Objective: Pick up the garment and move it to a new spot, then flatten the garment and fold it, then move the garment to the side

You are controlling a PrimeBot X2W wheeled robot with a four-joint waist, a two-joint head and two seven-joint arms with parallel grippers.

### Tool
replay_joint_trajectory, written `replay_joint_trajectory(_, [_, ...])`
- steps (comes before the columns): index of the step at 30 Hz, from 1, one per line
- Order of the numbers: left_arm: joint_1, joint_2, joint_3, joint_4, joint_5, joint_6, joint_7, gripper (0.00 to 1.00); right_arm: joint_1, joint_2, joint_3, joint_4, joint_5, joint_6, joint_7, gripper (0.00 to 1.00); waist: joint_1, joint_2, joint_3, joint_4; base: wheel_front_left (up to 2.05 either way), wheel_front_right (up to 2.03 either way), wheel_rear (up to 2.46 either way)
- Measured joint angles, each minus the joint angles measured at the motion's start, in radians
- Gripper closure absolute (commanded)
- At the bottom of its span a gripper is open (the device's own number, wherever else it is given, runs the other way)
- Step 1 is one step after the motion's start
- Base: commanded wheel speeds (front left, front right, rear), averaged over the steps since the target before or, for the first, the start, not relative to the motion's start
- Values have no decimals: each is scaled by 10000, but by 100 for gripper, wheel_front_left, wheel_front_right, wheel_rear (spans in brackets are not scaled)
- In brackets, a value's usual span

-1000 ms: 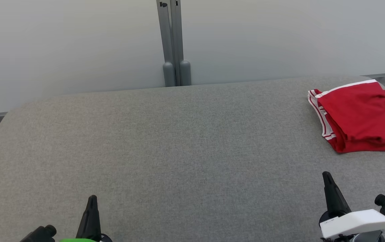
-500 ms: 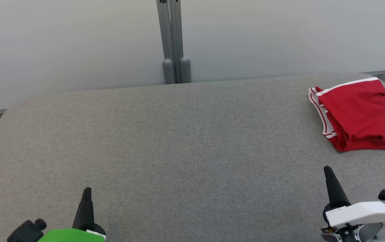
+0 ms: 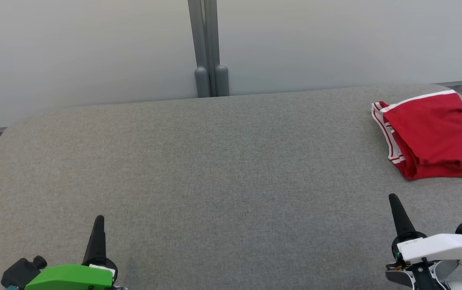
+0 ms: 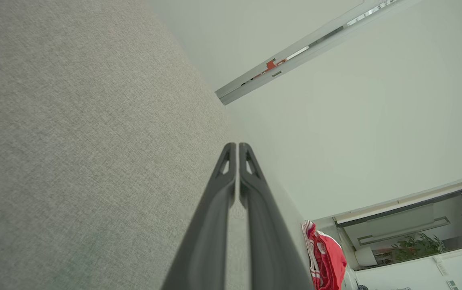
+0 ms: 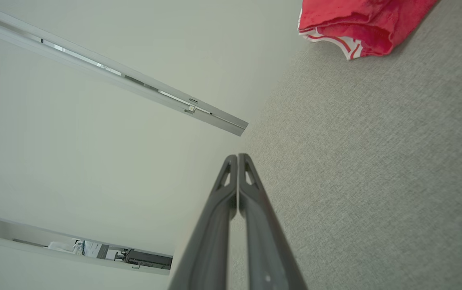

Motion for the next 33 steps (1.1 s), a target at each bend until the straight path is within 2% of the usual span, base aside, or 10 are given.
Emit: replay_joint_trajectory(33, [-877,0,671,500,-2905,-468,809,100,-725,140,-431,518,2805,-6,798,100,0,0,291,5,0,0,0])
